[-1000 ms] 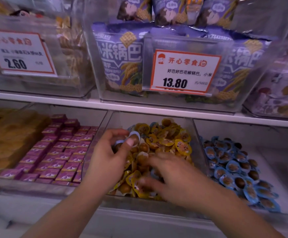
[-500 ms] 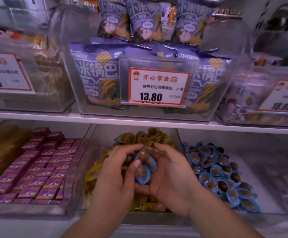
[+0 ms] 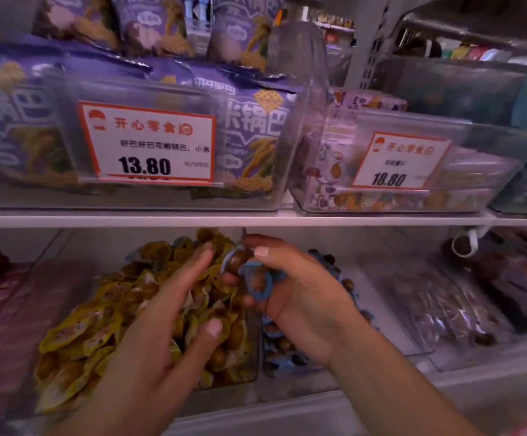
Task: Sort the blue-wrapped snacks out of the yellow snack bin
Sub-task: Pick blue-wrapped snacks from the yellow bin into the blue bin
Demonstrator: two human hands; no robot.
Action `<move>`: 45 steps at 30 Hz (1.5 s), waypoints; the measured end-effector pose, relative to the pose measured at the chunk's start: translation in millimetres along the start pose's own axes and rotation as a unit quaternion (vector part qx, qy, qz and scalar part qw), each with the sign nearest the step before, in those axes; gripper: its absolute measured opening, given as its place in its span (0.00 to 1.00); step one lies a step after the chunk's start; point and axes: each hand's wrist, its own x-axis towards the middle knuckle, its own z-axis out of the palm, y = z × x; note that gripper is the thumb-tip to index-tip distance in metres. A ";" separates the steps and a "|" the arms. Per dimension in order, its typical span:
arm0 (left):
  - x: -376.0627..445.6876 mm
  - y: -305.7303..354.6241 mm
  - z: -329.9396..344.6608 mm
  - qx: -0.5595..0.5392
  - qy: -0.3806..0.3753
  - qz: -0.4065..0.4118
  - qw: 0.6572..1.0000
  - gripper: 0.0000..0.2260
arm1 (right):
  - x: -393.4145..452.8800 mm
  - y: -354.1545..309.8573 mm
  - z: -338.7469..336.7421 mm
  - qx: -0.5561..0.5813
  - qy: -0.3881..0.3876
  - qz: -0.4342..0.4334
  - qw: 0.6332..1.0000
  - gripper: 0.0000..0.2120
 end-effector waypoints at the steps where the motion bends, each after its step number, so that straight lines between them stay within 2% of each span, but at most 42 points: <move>1: 2.0 -2.2 0.2 0.002 0.013 -0.004 1.000 0.26 | 0.5 -5.7 -11.0 -0.006 0.008 -0.010 1.000 0.13; 3: 7.1 -9.9 0.3 0.015 0.037 -0.011 0.999 0.20 | 0.4 -17.6 -34.5 -0.048 0.034 -0.022 0.998 0.14; 6: 12.7 -27.1 -1.8 0.081 0.026 -0.026 0.996 0.14 | -3.2 -26.6 -68.3 -0.212 0.075 0.001 0.974 0.18; 9: 13.5 -37.1 -4.9 0.140 -0.026 -0.051 0.988 0.15 | -7.0 -22.7 -87.0 -0.384 0.051 0.083 0.918 0.20; 11: 12.9 -39.4 -7.7 0.201 -0.074 -0.063 0.975 0.18 | -2.9 -17.6 -89.0 -0.434 0.070 0.087 0.894 0.18; 13: 11.4 -40.9 -13.3 0.271 -0.131 -0.068 0.951 0.21 | 5.7 -15.1 -85.9 -0.453 0.113 0.039 0.883 0.14; 16: 7.2 -40.2 -23.4 0.332 -0.186 -0.080 0.921 0.23 | 18.4 -12.8 -75.6 -0.406 0.153 -0.052 0.899 0.09; 18: 3.1 -37.5 -30.1 0.359 -0.189 -0.081 0.911 0.23 | 20.6 -9.4 -62.3 -0.416 0.145 -0.106 0.892 0.12; 20: -2.5 -36.0 -38.8 0.375 -0.179 -0.083 0.906 0.22 | 21.4 -1.8 -46.4 -0.462 0.105 -0.147 0.868 0.16; 23: -9.2 -38.1 -52.5 0.385 -0.183 -0.103 0.899 0.21 | 29.4 13.7 -11.1 -0.555 0.016 -0.163 0.815 0.14; 24: -11.3 -40.3 -56.0 0.385 -0.189 -0.112 0.897 0.21 | 37.2 19.2 2.1 -0.594 -0.006 -0.175 0.785 0.13; 26: -15.1 -45.3 -60.4 0.391 -0.190 -0.126 0.892 0.22 | 63.6 31.6 25.6 -0.685 -0.048 -0.196 0.700 0.17; 28: -17.3 -48.0 -62.4 0.400 -0.183 -0.132 0.888 0.21 | 99.6 46.3 45.5 -0.761 -0.108 -0.144 0.623 0.25; 30: -18.2 -48.9 -62.4 0.403 -0.176 -0.134 0.888 0.20 | 138.0 57.5 54.9 -0.794 -0.139 -0.047 0.589 0.31; 33: -17.2 -50.2 -60.2 0.408 -0.166 -0.135 0.888 0.19 | 181.0 70.6 54.2 -0.807 -0.131 0.021 0.575 0.33; 37: -19.9 -54.8 -55.4 0.398 -0.153 -0.137 0.894 0.21 | 206.2 93.1 64.9 -0.807 -0.131 0.014 0.575 0.34; 41: -25.0 -62.4 -56.6 0.343 -0.119 -0.184 0.913 0.28 | 218.0 113.8 72.3 -0.846 -0.146 0.013 0.512 0.31; 43: -26.4 -64.4 -58.1 0.305 -0.106 -0.204 0.924 0.30 | 220.2 118.1 75.0 -0.846 -0.150 0.020 0.511 0.27; 45: -28.6 -63.6 -57.8 0.278 -0.098 -0.211 0.932 0.32 | 224.0 120.2 79.2 -0.833 -0.162 0.037 0.528 0.25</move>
